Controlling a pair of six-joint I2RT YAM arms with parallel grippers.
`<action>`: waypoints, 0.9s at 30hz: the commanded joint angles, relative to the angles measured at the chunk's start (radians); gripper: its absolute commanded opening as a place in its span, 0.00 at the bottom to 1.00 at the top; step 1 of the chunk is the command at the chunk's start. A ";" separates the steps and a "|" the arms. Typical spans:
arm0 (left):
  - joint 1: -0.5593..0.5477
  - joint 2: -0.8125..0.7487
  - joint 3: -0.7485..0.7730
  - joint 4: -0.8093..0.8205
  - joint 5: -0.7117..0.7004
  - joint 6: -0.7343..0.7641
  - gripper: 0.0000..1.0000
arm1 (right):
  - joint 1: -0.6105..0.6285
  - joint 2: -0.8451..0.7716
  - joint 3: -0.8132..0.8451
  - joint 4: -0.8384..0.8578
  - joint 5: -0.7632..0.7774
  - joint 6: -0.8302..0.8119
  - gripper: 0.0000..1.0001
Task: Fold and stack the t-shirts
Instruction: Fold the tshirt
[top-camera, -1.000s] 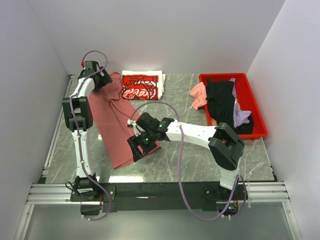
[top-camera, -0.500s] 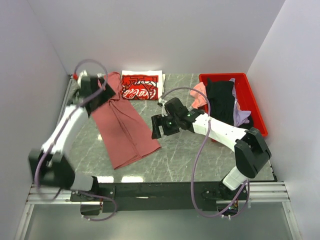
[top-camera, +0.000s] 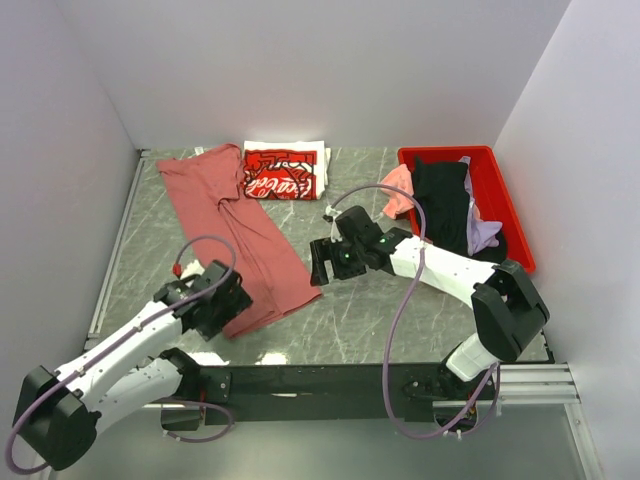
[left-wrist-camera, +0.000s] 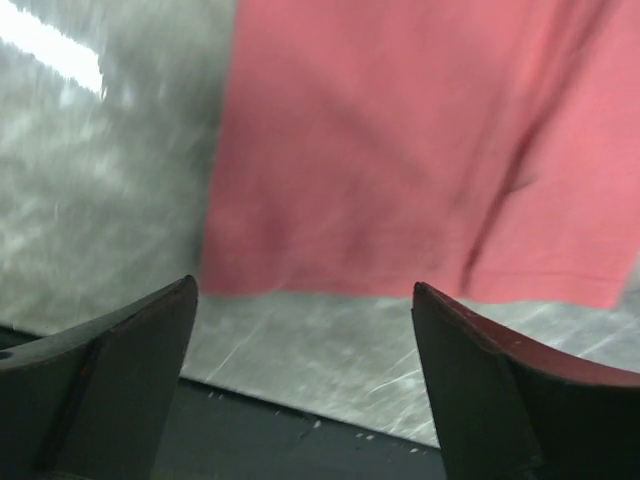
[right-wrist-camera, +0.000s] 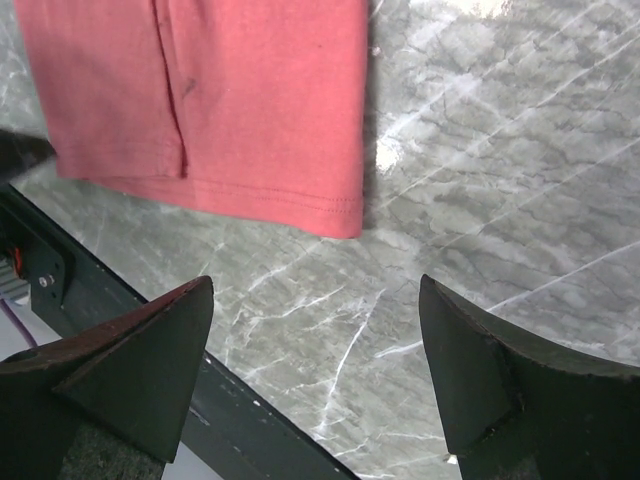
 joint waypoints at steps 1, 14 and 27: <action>-0.046 -0.016 -0.046 -0.050 0.035 -0.161 0.92 | -0.004 -0.030 -0.014 0.049 0.015 0.013 0.89; -0.071 -0.032 -0.132 -0.037 -0.021 -0.228 0.58 | 0.015 0.078 0.024 0.057 -0.024 0.016 0.84; -0.071 0.063 -0.159 0.012 -0.017 -0.225 0.01 | 0.045 0.192 0.059 0.057 0.039 0.043 0.77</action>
